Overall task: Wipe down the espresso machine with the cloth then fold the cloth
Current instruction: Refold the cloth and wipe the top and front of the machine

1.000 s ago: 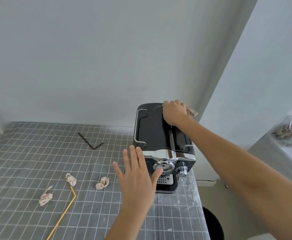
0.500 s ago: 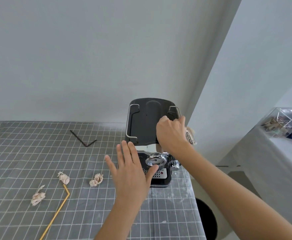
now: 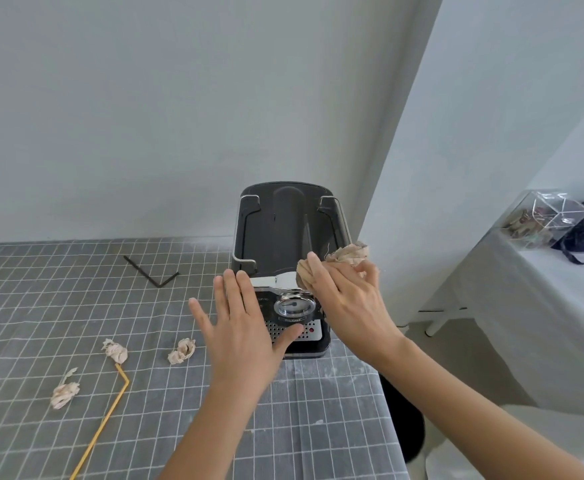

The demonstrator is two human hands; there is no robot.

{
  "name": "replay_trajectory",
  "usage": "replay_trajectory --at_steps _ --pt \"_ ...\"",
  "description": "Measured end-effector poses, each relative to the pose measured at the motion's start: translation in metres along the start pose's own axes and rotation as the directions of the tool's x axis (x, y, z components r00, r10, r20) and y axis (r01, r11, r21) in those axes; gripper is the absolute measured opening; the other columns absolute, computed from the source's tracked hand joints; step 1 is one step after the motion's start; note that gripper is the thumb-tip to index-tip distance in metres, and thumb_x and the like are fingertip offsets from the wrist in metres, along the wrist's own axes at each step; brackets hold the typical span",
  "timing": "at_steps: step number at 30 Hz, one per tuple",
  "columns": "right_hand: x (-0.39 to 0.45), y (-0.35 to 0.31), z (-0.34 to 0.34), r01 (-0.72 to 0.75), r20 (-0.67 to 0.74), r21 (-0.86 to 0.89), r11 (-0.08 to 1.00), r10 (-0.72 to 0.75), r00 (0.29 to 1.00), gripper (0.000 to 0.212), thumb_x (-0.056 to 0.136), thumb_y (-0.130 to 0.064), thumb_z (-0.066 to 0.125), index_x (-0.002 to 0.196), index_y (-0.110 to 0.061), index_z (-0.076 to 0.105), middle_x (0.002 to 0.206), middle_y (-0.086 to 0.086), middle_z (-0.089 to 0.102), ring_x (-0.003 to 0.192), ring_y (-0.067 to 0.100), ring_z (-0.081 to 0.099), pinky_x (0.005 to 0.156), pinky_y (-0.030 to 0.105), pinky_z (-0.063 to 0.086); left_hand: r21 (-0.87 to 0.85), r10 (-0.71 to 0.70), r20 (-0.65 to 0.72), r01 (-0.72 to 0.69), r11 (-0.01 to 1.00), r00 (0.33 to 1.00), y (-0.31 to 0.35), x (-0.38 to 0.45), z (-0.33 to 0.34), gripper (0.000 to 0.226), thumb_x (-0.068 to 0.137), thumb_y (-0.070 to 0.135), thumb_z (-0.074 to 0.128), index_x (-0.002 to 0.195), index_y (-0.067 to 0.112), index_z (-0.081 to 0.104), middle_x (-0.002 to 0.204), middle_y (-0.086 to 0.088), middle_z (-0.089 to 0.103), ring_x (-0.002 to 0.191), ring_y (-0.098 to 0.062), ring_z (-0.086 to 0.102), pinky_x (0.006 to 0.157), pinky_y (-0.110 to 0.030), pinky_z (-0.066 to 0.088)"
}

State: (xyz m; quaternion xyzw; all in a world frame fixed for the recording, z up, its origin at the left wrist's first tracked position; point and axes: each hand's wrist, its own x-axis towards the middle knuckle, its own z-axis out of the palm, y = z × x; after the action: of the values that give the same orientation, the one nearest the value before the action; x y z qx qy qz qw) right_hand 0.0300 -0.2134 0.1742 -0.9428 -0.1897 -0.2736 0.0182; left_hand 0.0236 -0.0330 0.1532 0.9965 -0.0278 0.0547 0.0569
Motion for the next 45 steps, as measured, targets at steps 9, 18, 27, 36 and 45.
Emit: replay_trajectory --at_steps 9,18,27,36,45 --pt "-0.013 0.042 -0.046 -0.437 0.211 0.376 0.817 0.383 0.899 0.028 0.104 -0.017 0.041 0.129 -0.014 0.054 0.052 -0.008 0.059 0.052 0.013 0.063 0.081 0.034 0.055 -0.008 0.007 0.006 -0.007 1.0 1.0 -0.005 -0.001 -0.003 0.121 0.067 0.093 0.013 0.149 0.004 0.014 0.156 -0.016 0.022 0.145 -0.032 0.019 0.11 -0.067 0.007" --pt "0.133 0.05 -0.039 -0.568 0.217 0.453 0.687 0.533 0.818 0.02 0.102 -0.024 0.039 0.118 -0.014 0.045 0.072 0.013 0.067 0.064 0.033 0.066 0.057 0.039 0.054 -0.041 0.009 -0.01 -0.01 0.999 1.0 -0.003 0.0 0.001 0.117 0.071 0.091 0.009 0.15 0.005 0.015 0.156 -0.016 0.022 0.144 -0.033 0.019 0.11 -0.067 0.007" --pt "0.115 0.011 0.03 -0.467 0.426 -0.098 0.879 0.461 0.778 0.05 0.102 -0.036 0.029 0.143 -0.008 0.02 0.128 0.02 0.052 0.113 0.041 0.054 0.098 0.057 0.034 -0.042 0.01 -0.019 -0.011 0.999 1.0 -0.001 -0.001 0.002 0.117 0.071 0.09 0.013 0.149 0.002 0.015 0.155 -0.019 0.022 0.144 -0.034 0.021 0.11 -0.066 0.005" --pt "0.104 -0.034 0.013 -0.441 0.365 -0.31 0.842 0.534 0.763 0.068 0.104 -0.029 0.037 0.154 0.0 0.001 0.059 0.005 0.045 0.056 0.021 0.046 0.095 0.048 0.039 -0.045 0.009 -0.016 -0.009 0.999 1.0 0.0 0.0 0.006 0.119 0.069 0.09 0.016 0.148 0.0 0.019 0.153 -0.022 0.025 0.143 -0.035 0.024 0.109 -0.061 -0.002" --pt "0.034 -0.035 0.004 -0.242 0.084 -0.02 0.97 0.242 0.967 0.041 0.105 -0.019 0.021 0.13 0.0 0.049 0.086 0.001 0.066 0.071 0.018 0.067 0.071 0.034 0.046 -0.045 0.022 0.004 -0.022 0.999 1.0 -0.002 -0.001 -0.001 0.122 0.067 0.092 0.015 0.15 0.003 0.005 0.158 -0.017 0.012 0.147 -0.031 0.01 0.11 -0.063 -0.005"
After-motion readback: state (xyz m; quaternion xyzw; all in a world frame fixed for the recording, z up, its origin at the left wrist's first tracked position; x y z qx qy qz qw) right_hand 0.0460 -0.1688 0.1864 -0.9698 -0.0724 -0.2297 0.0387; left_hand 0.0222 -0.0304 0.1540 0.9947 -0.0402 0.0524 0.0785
